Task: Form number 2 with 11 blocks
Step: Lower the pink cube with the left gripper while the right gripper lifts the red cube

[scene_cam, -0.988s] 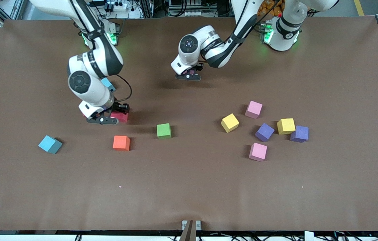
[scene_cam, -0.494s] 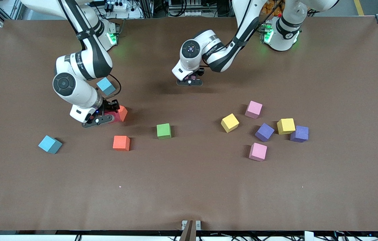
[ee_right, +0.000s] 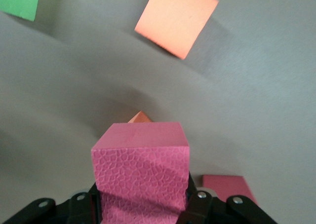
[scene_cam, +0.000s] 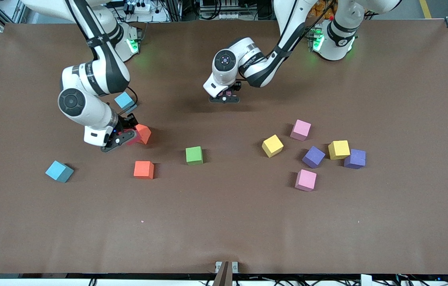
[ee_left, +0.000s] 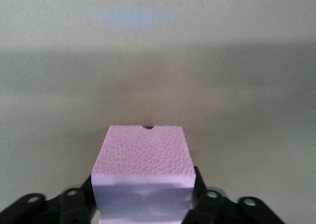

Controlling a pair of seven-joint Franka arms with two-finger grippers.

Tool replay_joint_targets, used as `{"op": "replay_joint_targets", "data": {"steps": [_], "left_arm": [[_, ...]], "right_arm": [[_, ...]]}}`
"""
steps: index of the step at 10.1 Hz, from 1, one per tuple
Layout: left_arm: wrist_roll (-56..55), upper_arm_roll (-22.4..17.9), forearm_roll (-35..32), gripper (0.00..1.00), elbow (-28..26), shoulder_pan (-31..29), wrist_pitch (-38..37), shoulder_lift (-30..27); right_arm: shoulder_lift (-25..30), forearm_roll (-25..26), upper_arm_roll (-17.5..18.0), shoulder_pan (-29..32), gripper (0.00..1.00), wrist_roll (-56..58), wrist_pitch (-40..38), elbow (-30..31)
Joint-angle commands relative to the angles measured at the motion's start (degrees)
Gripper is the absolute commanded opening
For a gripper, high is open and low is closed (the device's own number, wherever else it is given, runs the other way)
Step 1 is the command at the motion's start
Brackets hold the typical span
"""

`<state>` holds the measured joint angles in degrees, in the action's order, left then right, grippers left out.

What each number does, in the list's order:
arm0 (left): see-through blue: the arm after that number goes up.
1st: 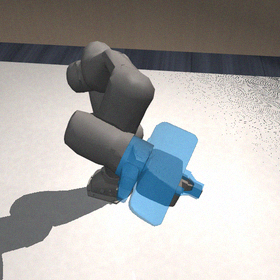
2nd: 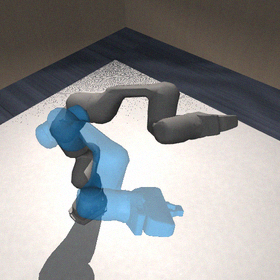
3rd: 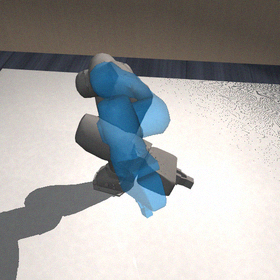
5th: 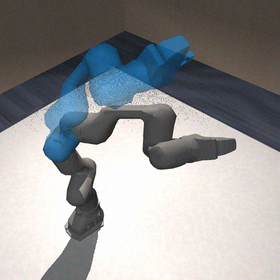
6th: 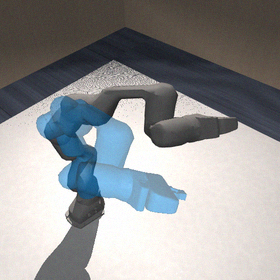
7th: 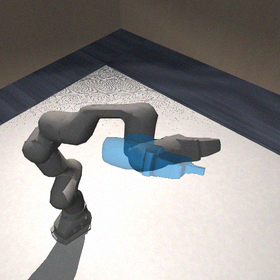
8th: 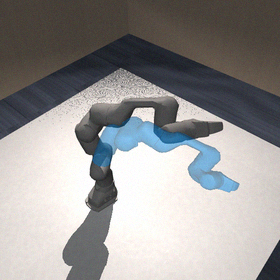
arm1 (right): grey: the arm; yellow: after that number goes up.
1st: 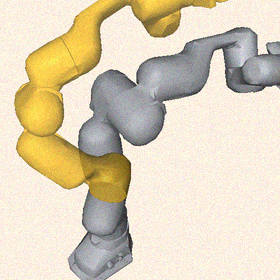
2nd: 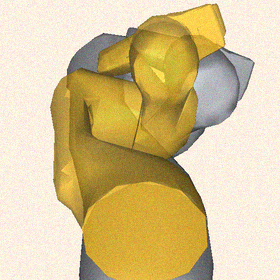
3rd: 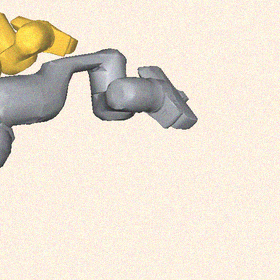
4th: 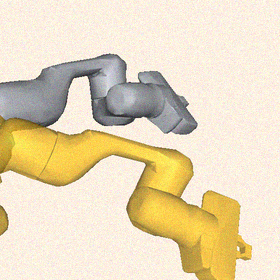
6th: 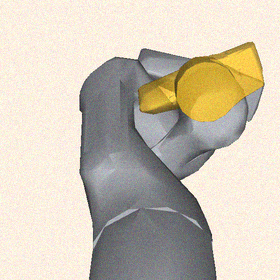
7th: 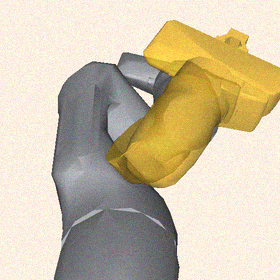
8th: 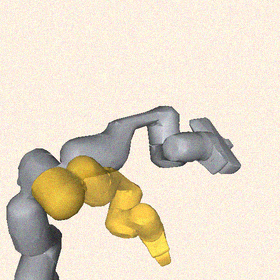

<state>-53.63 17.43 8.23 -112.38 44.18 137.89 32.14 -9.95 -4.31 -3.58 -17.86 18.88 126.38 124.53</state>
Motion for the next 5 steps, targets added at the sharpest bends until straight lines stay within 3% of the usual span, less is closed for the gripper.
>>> {"op": "replay_joint_targets", "data": {"steps": [1,3,5], "left_arm": [[-1.6,-1.4,1.3,1.00,0.4,-0.8,-4.2,-4.9],[-2.1,-1.4,1.3,1.00,0.5,-4.7,-9.2,-9.8],[-1.1,-1.6,-0.1,1.00,0.4,-8.9,-12.8,-15.1]], "right_arm": [[0.1,0.4,0.4,1.1,0.23,1.5,-0.3,-1.5],[0.0,3.8,0.4,2.3,0.24,1.5,-1.0,-1.4],[0.3,3.9,0.7,1.5,0.25,1.9,-1.0,-1.5]]}}
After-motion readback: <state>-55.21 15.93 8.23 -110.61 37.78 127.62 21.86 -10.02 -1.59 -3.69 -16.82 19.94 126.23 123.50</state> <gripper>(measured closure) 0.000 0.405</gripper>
